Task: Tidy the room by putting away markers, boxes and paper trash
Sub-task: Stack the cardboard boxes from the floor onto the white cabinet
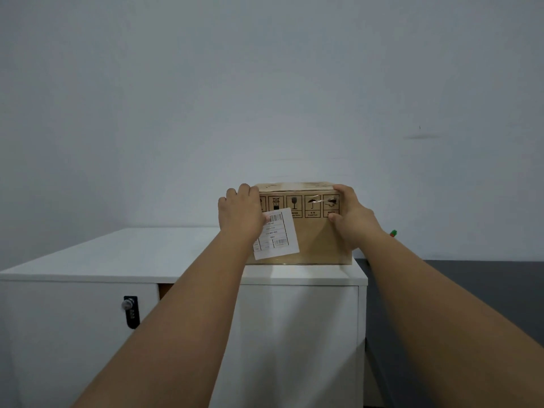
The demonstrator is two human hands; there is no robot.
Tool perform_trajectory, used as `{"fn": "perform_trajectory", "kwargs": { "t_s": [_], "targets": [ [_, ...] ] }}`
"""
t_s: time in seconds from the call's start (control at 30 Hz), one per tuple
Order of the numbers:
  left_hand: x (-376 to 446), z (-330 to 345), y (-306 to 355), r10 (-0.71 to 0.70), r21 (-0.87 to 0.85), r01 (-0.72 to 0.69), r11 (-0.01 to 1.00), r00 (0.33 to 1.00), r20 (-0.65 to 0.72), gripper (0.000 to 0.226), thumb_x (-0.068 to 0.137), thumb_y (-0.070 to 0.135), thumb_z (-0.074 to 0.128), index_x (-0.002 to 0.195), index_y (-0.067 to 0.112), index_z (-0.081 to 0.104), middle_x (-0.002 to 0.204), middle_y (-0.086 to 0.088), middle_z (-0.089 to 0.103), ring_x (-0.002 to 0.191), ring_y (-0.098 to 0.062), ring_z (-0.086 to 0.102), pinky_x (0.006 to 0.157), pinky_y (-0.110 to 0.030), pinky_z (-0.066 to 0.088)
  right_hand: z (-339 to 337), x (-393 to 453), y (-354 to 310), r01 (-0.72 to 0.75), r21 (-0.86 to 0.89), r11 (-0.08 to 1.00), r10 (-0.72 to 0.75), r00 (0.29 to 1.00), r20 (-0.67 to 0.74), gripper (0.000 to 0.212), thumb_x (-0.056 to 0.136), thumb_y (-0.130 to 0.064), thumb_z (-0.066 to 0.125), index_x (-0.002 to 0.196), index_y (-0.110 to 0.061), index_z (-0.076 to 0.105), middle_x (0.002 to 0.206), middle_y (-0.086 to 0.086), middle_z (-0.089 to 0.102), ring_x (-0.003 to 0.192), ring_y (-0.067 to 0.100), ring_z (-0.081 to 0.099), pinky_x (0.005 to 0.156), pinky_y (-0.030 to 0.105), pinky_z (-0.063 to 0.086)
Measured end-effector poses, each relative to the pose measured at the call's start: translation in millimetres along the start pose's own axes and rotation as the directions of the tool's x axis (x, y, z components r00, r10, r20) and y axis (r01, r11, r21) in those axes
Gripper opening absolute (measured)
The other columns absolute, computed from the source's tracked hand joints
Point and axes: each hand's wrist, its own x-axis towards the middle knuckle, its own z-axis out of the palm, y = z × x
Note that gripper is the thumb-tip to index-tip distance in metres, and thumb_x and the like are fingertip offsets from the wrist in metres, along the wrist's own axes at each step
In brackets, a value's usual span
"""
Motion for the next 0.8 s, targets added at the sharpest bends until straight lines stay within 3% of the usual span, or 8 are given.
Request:
{"fn": "perform_trajectory", "kwargs": {
  "t_s": [0.43,0.53,0.63,0.73,0.8],
  "targets": [
    [30,55,-9,-0.041,-0.166,0.038,0.985,0.999,-0.018,0.068,0.089,0.042,0.063,0.145,0.019,0.031,0.146,-0.001,0.038,0.114,-0.029,0.050,0.090,-0.040,0.040,27,38,9,-0.006,0.006,1.000,0.006,1.000,-0.024,0.054,0.094,-0.021,0.046,0.130,-0.053,0.022,0.088,0.001,0.052,0.067,0.010,0.049,0.049,0.025,0.036],
    [25,54,-10,-0.031,-0.221,0.047,0.974,0.997,0.075,0.089,0.088,0.042,0.064,0.154,0.021,0.009,0.161,0.002,0.013,0.120,-0.030,0.047,0.094,-0.044,0.042,29,30,4,-0.037,-0.042,0.998,0.036,0.999,-0.023,0.057,0.095,-0.022,0.042,0.131,-0.057,0.016,0.099,0.010,0.055,0.069,0.018,0.052,0.053,0.029,0.038],
    [4,46,-23,0.003,-0.333,0.069,0.940,0.978,0.211,0.106,0.087,0.047,0.064,0.153,0.023,-0.015,0.163,0.009,-0.014,0.135,-0.028,0.037,0.107,-0.051,0.036,23,12,3,-0.073,-0.242,0.967,0.065,0.997,-0.043,0.068,0.095,-0.032,0.041,0.133,-0.065,-0.004,0.114,0.018,0.047,0.074,0.031,0.054,0.067,0.040,0.045],
    [-47,40,-50,-0.043,-0.467,0.163,0.869,0.965,0.257,0.100,0.090,0.049,0.058,0.153,0.023,-0.015,0.164,0.007,-0.010,0.150,-0.022,0.011,0.119,-0.054,0.015,21,-13,5,-0.167,-0.295,0.941,0.145,0.985,-0.095,0.075,0.093,-0.039,0.041,0.134,-0.064,-0.017,0.140,0.019,0.029,0.108,0.045,0.047,0.085,0.054,0.042],
    [-98,38,-71,-0.068,-0.532,0.167,0.830,0.977,0.201,0.089,0.093,0.046,0.056,0.155,0.022,-0.004,0.164,0.005,0.000,0.150,-0.018,0.008,0.121,-0.047,0.013,28,-33,1,-0.160,-0.288,0.944,0.123,0.982,-0.142,0.078,0.091,-0.036,0.042,0.140,-0.056,-0.015,0.150,0.017,0.020,0.125,0.045,0.034,0.096,0.056,0.036]
  ]
}}
